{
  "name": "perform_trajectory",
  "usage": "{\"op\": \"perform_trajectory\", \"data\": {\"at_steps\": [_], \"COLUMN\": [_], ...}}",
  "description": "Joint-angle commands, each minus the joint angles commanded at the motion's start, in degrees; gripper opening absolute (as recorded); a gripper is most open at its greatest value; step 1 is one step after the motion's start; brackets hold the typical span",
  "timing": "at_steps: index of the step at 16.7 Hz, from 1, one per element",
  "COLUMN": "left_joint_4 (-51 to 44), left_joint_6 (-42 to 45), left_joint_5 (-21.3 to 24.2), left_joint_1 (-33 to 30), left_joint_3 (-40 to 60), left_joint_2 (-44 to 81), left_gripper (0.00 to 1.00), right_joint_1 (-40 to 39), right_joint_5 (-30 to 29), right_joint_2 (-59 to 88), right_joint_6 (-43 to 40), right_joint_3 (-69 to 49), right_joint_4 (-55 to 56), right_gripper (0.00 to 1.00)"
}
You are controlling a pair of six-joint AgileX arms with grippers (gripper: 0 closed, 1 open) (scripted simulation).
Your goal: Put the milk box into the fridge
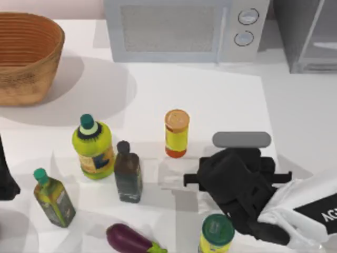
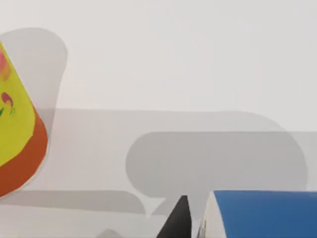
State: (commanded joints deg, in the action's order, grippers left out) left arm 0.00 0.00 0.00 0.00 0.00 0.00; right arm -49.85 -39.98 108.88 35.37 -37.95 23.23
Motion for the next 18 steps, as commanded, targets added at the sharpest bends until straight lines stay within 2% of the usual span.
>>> {"op": "perform_trajectory", "data": {"at_steps": [8, 18], "left_joint_4": [0.0, 0.0], "left_joint_6": [0.0, 0.0], "left_joint_5": [0.0, 0.0], "left_joint_1": [0.0, 0.0], "left_joint_3": [0.0, 0.0], "left_joint_2": [0.0, 0.0], "left_gripper": [1.0, 1.0], "right_joint_1": [0.8, 2.2], "right_joint_5": [0.2, 0.4], "right_joint_2": [-2.1, -17.8], "right_joint_6": [0.1, -0.1], "right_joint_3": [-0.6, -11.3], "right_joint_4": [-3.7, -30.9], "right_gripper": [0.0, 0.0]}}
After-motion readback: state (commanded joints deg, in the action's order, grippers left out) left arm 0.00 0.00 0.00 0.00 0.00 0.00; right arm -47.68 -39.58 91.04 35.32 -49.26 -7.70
